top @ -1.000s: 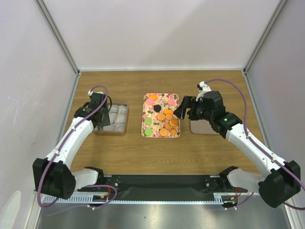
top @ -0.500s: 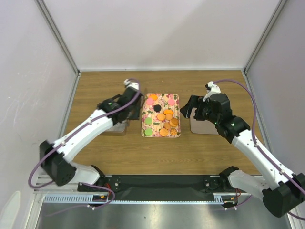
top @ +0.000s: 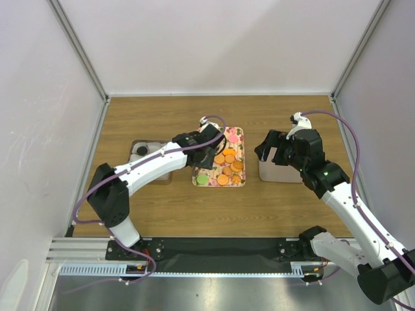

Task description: Pack the cookies

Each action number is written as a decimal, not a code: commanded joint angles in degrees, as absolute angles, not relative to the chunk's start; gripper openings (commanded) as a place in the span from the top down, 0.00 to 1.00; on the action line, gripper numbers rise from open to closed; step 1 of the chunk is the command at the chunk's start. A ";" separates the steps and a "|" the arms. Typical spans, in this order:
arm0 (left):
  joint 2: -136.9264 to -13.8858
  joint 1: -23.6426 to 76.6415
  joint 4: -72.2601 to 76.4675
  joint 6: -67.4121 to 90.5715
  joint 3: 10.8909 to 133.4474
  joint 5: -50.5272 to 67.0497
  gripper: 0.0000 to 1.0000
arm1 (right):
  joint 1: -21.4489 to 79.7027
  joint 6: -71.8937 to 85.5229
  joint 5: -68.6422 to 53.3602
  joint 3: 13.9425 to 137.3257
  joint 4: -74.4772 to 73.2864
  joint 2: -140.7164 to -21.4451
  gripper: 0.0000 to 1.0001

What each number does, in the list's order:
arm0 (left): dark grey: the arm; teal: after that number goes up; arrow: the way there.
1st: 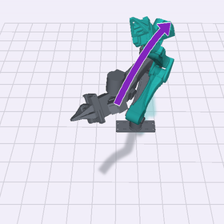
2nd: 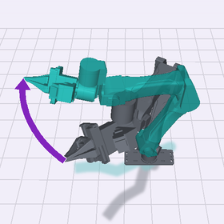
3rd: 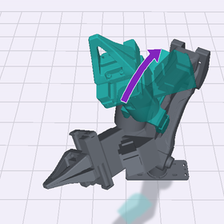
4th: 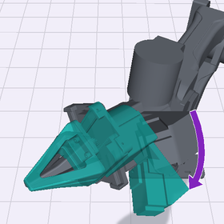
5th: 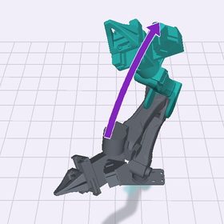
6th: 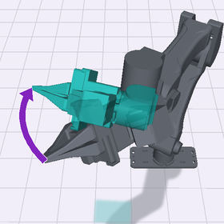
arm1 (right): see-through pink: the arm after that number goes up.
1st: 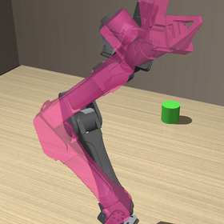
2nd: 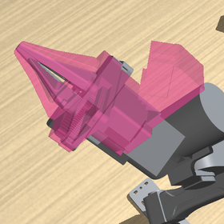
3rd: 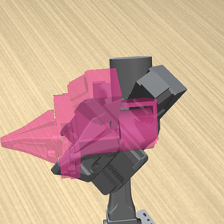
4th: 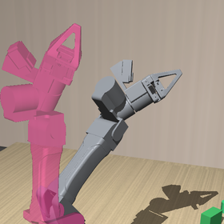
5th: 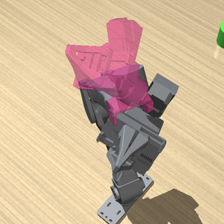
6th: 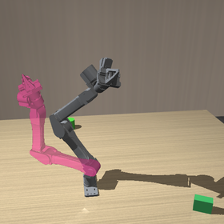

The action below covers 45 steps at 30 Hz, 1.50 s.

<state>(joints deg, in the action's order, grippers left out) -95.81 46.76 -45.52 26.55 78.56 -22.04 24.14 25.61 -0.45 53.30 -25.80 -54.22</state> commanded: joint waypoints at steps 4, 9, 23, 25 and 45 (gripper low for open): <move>-97.29 47.11 -43.42 27.60 81.39 -22.24 0.48 | 23.55 24.26 -2.02 54.41 -25.49 -53.97 0.05; -98.44 47.46 -43.15 27.60 81.65 -21.97 0.48 | 23.20 23.91 -2.46 54.14 -25.23 -53.96 0.05; -100.90 48.34 -43.41 27.86 81.21 -22.85 0.48 | 22.85 23.82 -3.87 53.26 -24.87 -53.53 0.05; -101.16 48.25 -43.42 28.04 81.04 -23.03 0.48 | 22.85 23.82 -3.87 53.17 -24.79 -53.53 0.05; -100.46 48.69 -45.79 27.69 82.79 -25.49 0.62 | 22.76 23.64 -4.22 52.91 -24.78 -53.00 0.05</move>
<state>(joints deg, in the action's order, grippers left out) -102.15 48.21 -45.43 26.98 79.46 -23.44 23.00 24.73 -3.79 53.25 -25.89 -54.17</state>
